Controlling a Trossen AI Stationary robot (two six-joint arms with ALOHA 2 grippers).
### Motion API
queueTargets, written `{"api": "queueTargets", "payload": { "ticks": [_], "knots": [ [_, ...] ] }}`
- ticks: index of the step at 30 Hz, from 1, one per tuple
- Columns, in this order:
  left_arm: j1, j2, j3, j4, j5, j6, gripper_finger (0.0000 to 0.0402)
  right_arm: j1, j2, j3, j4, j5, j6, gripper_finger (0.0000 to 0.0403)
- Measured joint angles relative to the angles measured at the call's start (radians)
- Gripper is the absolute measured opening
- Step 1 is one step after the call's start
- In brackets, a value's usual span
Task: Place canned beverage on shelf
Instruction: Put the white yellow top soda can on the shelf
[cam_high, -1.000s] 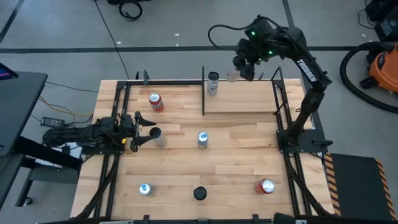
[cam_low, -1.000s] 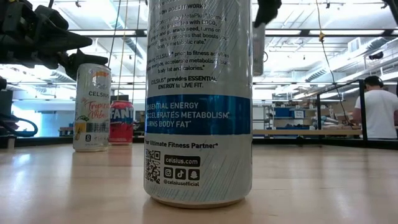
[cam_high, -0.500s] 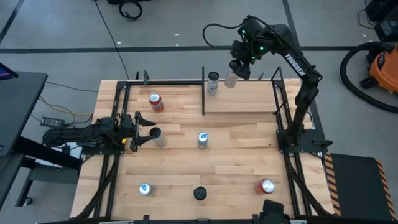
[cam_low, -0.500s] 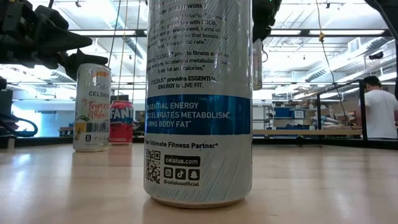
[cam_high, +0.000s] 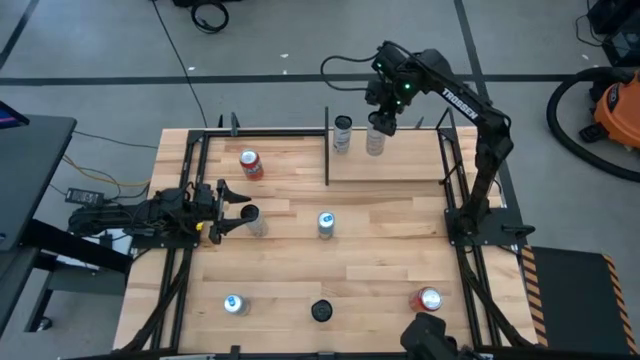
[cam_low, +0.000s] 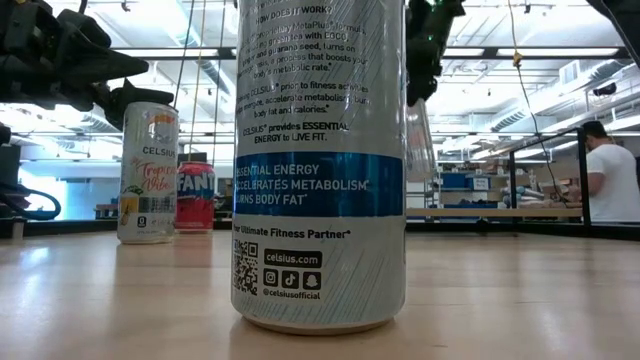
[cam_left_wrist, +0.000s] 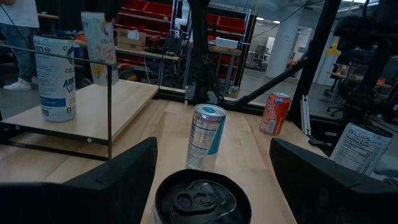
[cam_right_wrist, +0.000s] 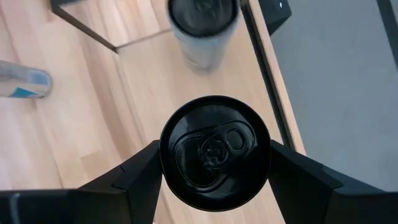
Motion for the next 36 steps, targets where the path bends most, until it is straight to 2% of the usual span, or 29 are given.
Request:
{"api": "queueTargets", "payload": {
  "ticks": [9,18,27,36],
  "knots": [
    [0.000,0.000,0.000,0.000,0.000,0.001,0.0314,-0.010,-0.036,-0.150,0.125,-0.012,-0.009,0.0259],
    [0.000,0.000,0.000,0.000,0.000,-0.004,0.0314,-0.048,-0.086,-0.207,0.232,-0.020,-0.016,0.0259],
    [0.000,0.000,0.000,0.001,0.000,-0.005,0.0314,-0.069,-0.173,-0.406,0.373,-0.022,-0.018,0.0259],
    [0.000,0.000,0.000,0.010,0.000,-0.005,0.0314,-0.081,-0.184,-0.458,0.431,-0.020,-0.061,0.0263]
  ]
}}
